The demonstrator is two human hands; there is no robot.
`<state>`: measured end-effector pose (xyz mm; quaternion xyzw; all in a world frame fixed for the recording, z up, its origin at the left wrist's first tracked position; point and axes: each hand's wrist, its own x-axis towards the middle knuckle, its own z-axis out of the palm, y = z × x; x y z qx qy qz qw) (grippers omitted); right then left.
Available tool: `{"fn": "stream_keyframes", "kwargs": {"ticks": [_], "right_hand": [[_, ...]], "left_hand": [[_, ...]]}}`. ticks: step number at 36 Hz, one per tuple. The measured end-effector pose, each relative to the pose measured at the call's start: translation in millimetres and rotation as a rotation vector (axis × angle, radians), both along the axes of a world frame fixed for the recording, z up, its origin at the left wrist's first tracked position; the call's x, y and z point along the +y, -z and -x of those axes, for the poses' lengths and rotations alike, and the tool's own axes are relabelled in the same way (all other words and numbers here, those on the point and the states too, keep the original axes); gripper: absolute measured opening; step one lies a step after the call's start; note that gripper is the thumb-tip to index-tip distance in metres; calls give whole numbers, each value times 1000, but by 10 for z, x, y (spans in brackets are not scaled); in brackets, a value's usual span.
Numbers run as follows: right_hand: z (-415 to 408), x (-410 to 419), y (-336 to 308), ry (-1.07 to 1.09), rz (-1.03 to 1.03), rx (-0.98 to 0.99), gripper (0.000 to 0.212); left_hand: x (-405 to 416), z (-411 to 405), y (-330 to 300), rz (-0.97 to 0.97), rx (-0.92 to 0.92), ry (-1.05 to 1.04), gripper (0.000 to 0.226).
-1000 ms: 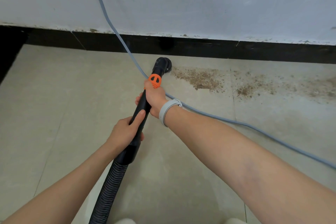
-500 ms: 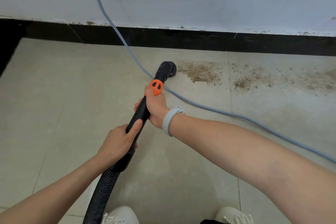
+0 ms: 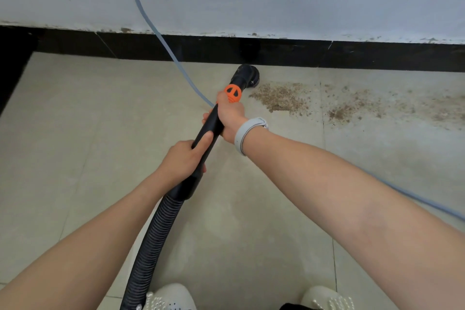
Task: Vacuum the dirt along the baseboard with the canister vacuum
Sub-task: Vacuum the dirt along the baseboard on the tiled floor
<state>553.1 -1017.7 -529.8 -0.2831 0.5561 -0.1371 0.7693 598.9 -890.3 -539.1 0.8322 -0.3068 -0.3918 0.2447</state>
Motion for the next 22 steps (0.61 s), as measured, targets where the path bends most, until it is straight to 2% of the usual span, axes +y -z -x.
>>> {"fn": "stream_keyframes", "kwargs": {"ticks": [7,10,13,15,18,22], "right_hand": [[178,368,151,-7,-52,-66,19],[220,568,240,-12,-62,-67,36],[225,623,262,-22,-51,-54,42],[207,571,214,-20,-48,-49,37],[176,405,128,8,-31,-42,18],[180,78,53,32,21,1,21]], "left_hand": [[412,80,52,-44,20,34,61],[610,130,95,-56,39,37,58],[661,126,88,-54,57,30,58],[608,101,65,-52,60,37,59],[409,81,49,-34,51,49,62],[57,83,45,-13,33,48,63]]}}
